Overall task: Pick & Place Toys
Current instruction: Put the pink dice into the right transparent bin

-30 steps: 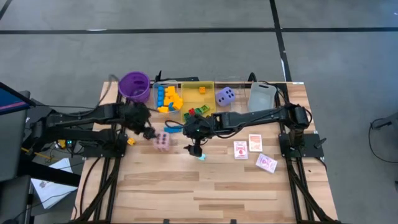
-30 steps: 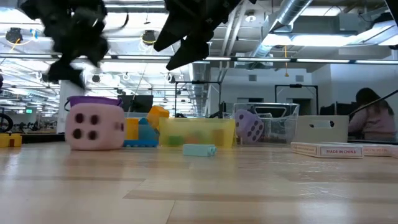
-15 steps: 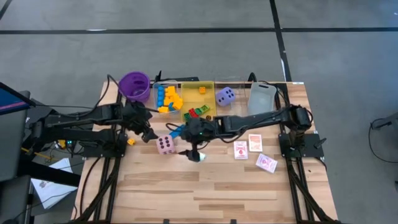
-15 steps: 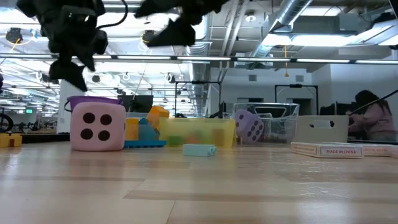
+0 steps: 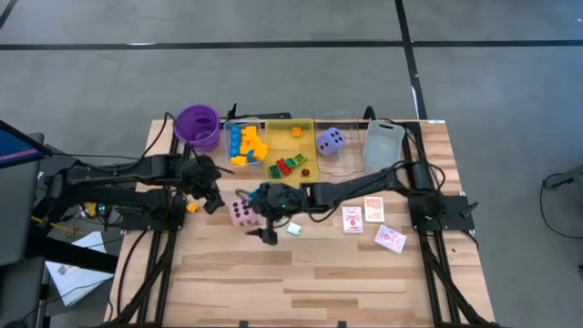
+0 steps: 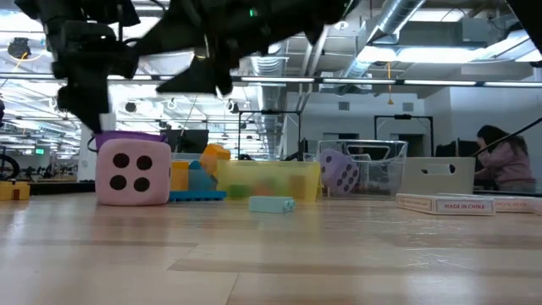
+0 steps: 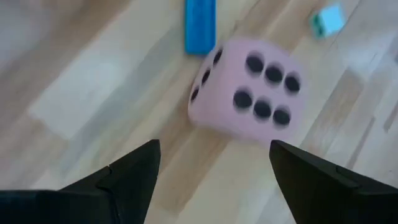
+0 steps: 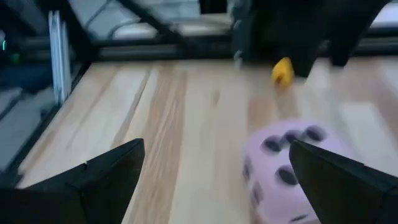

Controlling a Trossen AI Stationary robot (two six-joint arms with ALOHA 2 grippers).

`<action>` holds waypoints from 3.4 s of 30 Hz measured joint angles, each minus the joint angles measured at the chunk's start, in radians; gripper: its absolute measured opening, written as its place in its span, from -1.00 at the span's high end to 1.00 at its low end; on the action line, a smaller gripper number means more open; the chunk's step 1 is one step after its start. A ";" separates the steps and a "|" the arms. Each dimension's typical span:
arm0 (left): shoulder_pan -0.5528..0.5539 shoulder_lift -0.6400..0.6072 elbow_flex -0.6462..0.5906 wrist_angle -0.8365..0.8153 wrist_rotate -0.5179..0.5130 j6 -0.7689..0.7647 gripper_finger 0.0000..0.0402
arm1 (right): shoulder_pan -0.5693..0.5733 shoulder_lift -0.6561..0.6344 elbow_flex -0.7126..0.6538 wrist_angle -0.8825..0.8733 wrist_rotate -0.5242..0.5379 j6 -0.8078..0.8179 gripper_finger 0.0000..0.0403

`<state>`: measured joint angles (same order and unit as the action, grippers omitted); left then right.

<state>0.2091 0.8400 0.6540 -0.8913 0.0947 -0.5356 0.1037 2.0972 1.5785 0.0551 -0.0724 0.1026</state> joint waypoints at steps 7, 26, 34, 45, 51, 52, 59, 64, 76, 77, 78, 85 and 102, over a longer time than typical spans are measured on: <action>-0.062 0.068 0.000 -0.125 0.011 -0.128 -0.48 | 0.016 0.067 -0.001 0.054 -0.012 -0.075 -0.95; -0.190 0.435 0.000 0.111 -0.045 -0.024 -0.48 | -0.022 0.068 0.000 -0.020 0.099 -0.137 -0.95; -0.225 0.470 -0.001 0.228 -0.047 0.112 -0.48 | -0.011 0.066 0.000 -0.060 0.098 -0.130 -0.95; -0.237 0.465 -0.001 0.244 -0.161 0.291 -0.48 | 0.001 0.064 0.001 -0.080 0.099 -0.129 -0.95; -0.237 0.465 -0.001 0.245 -0.241 0.297 -0.48 | 0.001 0.064 0.001 -0.101 0.099 -0.129 -0.95; -0.237 0.465 -0.001 0.244 -0.254 0.297 -0.48 | 0.001 0.064 0.001 -0.105 0.099 -0.129 -0.95; -0.236 0.464 0.000 0.254 -0.416 0.296 -0.48 | 0.001 0.065 0.000 -0.114 0.099 -0.128 -0.95; -0.234 0.464 0.001 0.240 -0.432 0.296 -0.48 | 0.001 0.058 -0.001 -0.159 0.120 -0.122 -0.95; -0.234 0.463 0.001 0.219 -0.431 0.292 -0.48 | -0.014 -0.025 -0.001 -0.181 0.279 0.004 -0.95; -0.234 0.463 0.001 0.219 -0.431 0.292 -0.48 | -0.014 -0.027 -0.001 -0.190 0.276 0.016 -0.95; -0.234 0.463 0.001 0.219 -0.431 0.292 -0.48 | -0.011 -0.029 -0.001 -0.211 0.267 0.027 -0.95; -0.234 0.463 0.001 0.216 -0.430 0.292 -0.48 | 0.076 -0.167 -0.096 -0.255 0.252 0.055 -0.95; -0.234 0.463 0.001 0.249 -0.429 0.132 -0.48 | 0.145 -0.405 -0.907 0.592 0.579 0.268 -0.95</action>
<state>-0.0250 1.3033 0.6548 -0.6423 -0.3339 -0.4038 0.2484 1.6926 0.6720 0.6469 0.5071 0.3707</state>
